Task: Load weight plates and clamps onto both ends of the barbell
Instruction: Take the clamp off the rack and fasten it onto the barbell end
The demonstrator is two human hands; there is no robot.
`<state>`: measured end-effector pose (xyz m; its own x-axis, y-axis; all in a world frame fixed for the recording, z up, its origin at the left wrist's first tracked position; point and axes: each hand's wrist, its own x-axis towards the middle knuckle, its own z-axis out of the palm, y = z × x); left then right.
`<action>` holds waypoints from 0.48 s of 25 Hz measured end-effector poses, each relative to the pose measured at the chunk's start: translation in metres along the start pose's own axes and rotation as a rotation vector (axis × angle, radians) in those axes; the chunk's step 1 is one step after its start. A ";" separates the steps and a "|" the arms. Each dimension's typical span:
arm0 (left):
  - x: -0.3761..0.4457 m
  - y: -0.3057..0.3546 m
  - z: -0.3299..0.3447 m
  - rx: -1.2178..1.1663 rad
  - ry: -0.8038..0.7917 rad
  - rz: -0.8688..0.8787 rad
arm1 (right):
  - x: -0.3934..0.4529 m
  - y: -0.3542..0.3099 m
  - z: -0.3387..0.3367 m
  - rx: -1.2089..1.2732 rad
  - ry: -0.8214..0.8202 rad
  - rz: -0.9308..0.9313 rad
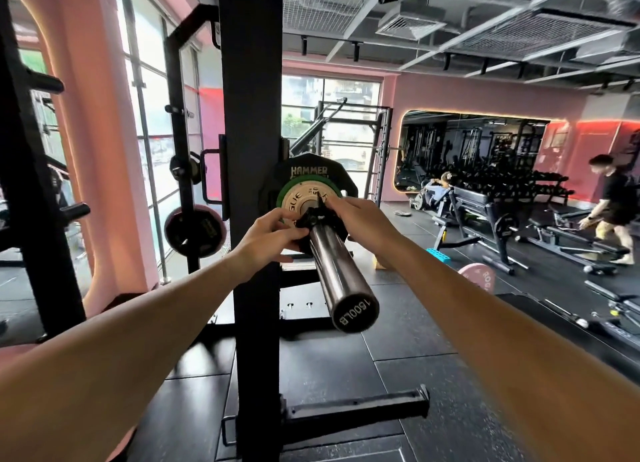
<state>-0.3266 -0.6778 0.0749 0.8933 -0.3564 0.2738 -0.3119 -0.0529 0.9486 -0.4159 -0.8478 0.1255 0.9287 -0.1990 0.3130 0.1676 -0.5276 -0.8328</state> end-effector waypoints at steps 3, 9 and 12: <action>0.044 -0.011 -0.007 0.005 0.003 -0.005 | 0.044 0.011 0.009 -0.007 0.044 0.011; 0.102 -0.030 -0.019 0.024 -0.014 -0.003 | 0.103 0.022 0.023 -0.036 0.122 0.096; 0.114 -0.037 -0.028 0.046 -0.034 0.030 | 0.117 0.022 0.030 -0.038 0.152 0.130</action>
<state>-0.2044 -0.6906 0.0759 0.8722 -0.3898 0.2956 -0.3534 -0.0841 0.9317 -0.2939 -0.8579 0.1305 0.8803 -0.3887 0.2720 0.0345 -0.5193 -0.8539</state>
